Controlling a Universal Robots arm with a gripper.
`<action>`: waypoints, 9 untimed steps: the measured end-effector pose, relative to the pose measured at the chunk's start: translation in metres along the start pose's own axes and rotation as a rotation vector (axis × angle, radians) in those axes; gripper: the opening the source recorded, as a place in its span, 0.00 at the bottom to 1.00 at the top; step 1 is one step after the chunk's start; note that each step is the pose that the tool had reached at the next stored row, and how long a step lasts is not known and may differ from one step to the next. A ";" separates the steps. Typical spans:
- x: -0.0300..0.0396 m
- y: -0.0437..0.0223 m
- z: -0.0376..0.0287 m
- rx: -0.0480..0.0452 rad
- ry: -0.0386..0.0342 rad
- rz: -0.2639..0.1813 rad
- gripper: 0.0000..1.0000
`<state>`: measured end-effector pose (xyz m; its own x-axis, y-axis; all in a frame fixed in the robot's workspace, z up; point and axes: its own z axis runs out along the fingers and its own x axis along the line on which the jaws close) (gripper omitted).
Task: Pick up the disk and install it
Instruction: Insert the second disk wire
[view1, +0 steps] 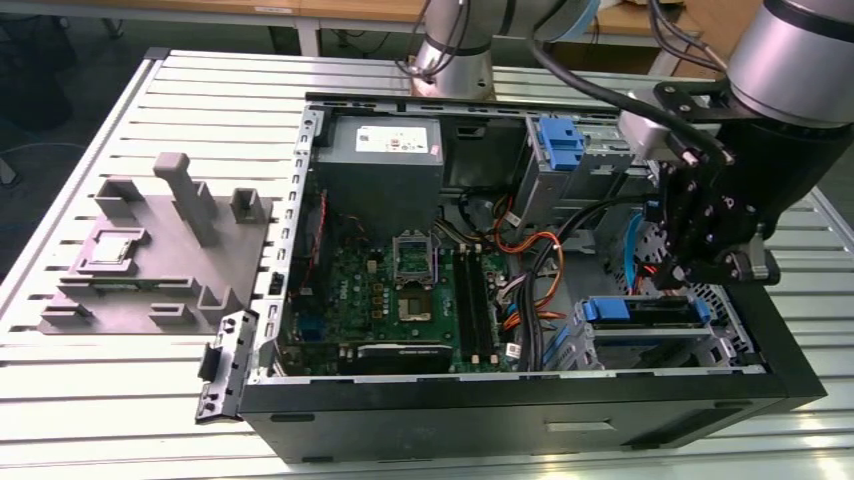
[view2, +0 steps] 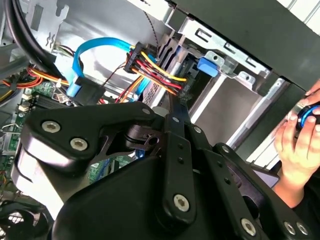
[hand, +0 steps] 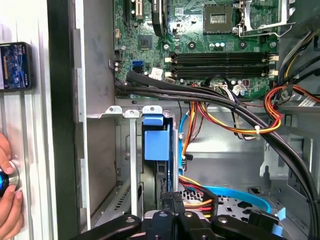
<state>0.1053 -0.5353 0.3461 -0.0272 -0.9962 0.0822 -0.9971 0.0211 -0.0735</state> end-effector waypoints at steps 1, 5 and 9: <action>0.0002 -0.0001 -0.0020 -0.0004 -0.0001 0.000 0.10; -0.0005 -0.0007 -0.0096 -0.0023 0.0001 0.000 0.10; -0.0037 -0.0010 -0.0151 -0.0035 -0.0003 0.000 0.10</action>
<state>0.1053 -0.5304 0.3609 -0.0268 -0.9963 0.0819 -0.9973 0.0211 -0.0700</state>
